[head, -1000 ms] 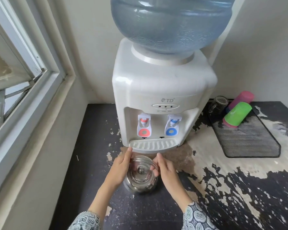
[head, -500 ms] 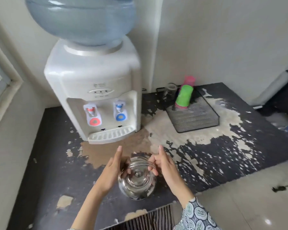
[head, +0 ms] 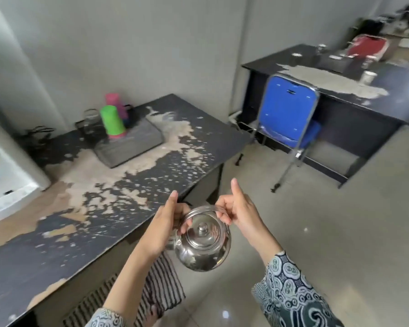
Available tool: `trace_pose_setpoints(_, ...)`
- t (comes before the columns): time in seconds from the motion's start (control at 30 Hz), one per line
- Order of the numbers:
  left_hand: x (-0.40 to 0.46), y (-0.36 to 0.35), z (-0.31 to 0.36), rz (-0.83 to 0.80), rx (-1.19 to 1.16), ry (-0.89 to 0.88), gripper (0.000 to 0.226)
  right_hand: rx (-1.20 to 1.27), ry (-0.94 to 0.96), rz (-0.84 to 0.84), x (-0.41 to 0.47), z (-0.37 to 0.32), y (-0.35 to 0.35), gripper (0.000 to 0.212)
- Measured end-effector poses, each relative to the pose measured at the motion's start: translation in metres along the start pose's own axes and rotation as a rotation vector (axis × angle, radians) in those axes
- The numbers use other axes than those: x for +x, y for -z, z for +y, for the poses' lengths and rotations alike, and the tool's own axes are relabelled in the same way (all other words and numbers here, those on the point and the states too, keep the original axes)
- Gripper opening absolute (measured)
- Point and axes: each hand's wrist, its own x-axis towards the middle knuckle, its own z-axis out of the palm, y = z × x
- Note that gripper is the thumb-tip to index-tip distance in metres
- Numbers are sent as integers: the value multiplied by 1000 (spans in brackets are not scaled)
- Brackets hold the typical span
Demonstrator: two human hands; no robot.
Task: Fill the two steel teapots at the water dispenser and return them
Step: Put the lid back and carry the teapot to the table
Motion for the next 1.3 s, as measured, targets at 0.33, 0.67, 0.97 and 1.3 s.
trace_pose_setpoints(0.33, 105, -171, 46, -398, -19, -22, 69, -60, -21, 439, -52, 5, 183, 82)
trace_pose_setpoints(0.67, 270, -323, 80, -623, -12, -28, 72, 79, -54, 645, -2, 4, 367, 76)
trace_pose_setpoints(0.97, 431, -445, 133, -650, 148, -100, 65, 100, -103, 794, 80, -14, 535, 62)
trace_pose_setpoints(1.3, 572, -594, 167, -686, 128, -120, 71, 137, -93, 740, 132, -2, 722, 51)
